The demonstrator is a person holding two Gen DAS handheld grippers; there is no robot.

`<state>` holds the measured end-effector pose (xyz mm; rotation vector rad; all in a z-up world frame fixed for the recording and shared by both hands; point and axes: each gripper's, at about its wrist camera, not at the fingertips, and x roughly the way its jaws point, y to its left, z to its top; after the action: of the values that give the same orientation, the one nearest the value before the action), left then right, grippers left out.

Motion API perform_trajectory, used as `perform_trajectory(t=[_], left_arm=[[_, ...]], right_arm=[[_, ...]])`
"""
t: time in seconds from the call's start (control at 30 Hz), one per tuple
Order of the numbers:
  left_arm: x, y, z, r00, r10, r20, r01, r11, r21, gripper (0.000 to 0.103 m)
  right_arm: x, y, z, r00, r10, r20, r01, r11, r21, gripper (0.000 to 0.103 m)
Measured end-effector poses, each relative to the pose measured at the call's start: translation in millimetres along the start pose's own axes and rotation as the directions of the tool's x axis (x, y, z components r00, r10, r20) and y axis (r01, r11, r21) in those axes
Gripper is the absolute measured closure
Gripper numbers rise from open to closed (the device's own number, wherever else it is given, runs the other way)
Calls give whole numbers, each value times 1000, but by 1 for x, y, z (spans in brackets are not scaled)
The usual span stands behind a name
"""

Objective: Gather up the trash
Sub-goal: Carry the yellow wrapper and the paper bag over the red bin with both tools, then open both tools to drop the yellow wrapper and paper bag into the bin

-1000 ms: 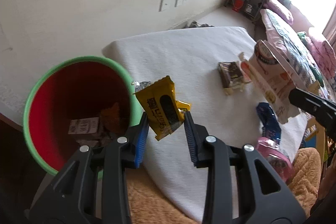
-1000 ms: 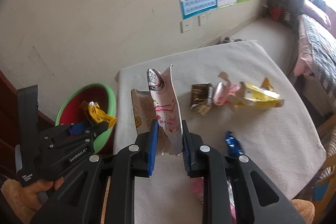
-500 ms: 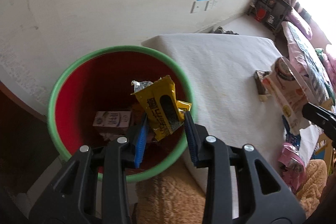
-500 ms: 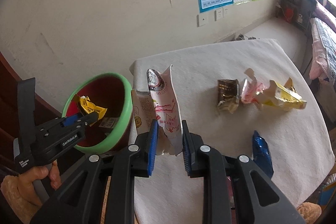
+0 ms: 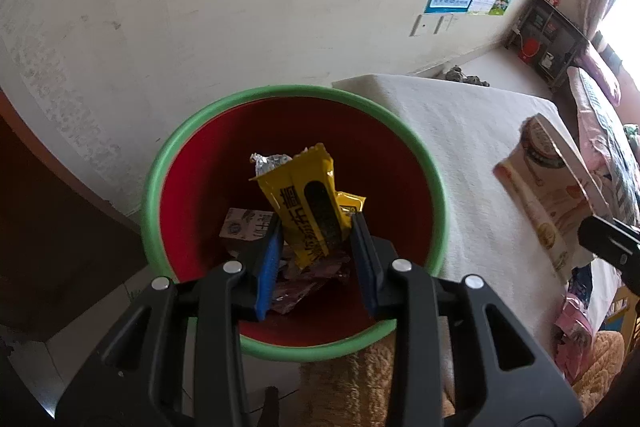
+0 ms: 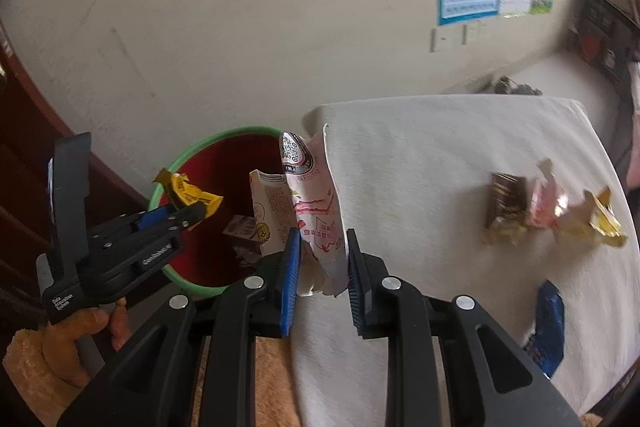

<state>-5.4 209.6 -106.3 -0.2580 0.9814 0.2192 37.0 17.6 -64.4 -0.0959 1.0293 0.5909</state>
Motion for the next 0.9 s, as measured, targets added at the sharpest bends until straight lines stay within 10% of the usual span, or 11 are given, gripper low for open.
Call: perform_trajectory(t=[0.9], left_arm=[[14, 27, -1, 999, 16, -35, -19, 997, -71, 70]], right_arm=[[43, 36, 24, 998, 38, -57, -41, 999, -36, 80]])
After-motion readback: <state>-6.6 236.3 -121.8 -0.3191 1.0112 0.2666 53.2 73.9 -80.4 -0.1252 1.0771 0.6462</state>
